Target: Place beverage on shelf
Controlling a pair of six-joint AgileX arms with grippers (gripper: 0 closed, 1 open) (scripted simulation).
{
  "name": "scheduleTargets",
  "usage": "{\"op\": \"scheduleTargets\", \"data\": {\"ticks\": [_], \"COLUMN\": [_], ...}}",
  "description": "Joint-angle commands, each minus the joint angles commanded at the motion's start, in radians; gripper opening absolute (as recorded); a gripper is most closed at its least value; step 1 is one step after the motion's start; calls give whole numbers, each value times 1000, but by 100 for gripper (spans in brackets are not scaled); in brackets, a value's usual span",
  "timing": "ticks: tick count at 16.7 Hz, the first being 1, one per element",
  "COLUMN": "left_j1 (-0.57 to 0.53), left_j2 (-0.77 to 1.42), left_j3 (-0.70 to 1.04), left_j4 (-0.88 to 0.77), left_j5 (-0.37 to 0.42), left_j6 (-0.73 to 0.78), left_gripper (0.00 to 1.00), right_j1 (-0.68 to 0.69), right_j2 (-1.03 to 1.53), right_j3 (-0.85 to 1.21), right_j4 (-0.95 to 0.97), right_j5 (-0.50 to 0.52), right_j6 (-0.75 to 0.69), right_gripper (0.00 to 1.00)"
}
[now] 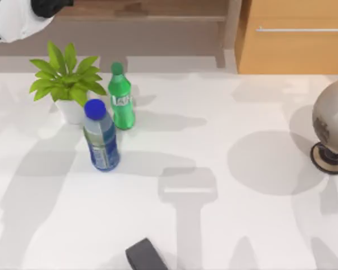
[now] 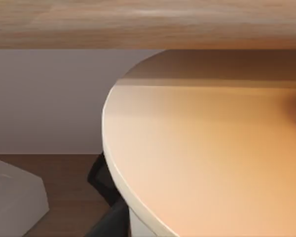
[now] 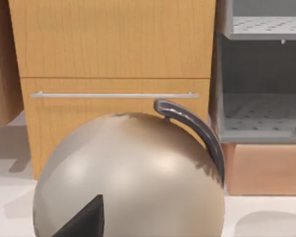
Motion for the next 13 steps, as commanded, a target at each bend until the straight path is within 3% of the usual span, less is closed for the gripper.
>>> {"op": "scheduleTargets", "data": {"ticks": [10, 13], "left_j1": [-20, -6], "left_j2": [-58, -12], "left_j3": [-87, -54], "left_j4": [-131, -98], "left_j5": [-104, -96], "left_j6": [125, 126], "left_gripper": [0, 0], "right_j1": [0, 0], "right_j2": [0, 0], "right_j3": [0, 0], "right_j4": [0, 0], "right_j5": [0, 0], "right_j6": [0, 0], "right_gripper": [100, 100]}}
